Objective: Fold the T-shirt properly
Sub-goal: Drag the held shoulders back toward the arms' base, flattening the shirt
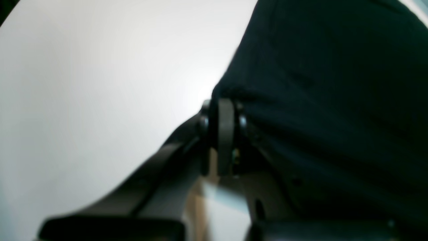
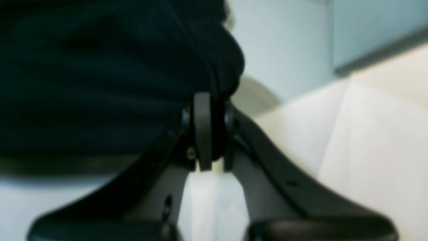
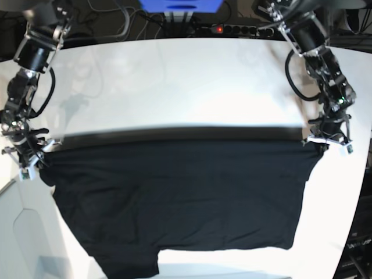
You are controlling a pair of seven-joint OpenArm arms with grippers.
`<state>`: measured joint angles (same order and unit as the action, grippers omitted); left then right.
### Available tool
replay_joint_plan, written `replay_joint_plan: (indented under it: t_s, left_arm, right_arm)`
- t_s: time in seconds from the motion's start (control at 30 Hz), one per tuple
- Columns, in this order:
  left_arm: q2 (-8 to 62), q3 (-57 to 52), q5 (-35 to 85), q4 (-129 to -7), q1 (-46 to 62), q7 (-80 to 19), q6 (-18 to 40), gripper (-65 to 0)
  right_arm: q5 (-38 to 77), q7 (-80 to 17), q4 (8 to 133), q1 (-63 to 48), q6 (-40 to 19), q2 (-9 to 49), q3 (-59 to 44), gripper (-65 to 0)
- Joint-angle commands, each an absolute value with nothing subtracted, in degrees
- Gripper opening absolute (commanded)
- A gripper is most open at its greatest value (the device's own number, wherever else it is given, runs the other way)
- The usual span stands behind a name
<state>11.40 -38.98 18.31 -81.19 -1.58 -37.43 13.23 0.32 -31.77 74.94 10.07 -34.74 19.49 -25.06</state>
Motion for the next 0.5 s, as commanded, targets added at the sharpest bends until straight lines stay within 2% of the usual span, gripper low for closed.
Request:
replay_joint_plan:
  t_s: [0.0,0.13,0.47]
  left_arm:
    - [12.3,-39.3,18.0,-82.8,-1.2,-35.6,12.5,-64.7]
    - [10.2,-39.5,18.0,-83.8,2.4,-35.4,12.5,-64.7]
    - [9.9,-39.5,18.0,-90.8,12.1,-35.3,12.5,-64.7]
  right_arm:
    - [0.6,-30.2,77.5,10.2,-34.8,20.9,-26.3,-65.0]
    - [0.7,-30.6,82.9,4.2,-34.8,20.5,-28.1,-65.0]
    - [0.7,-30.3,89.3,-10.7,-34.8,19.2,-28.3,-65.0]
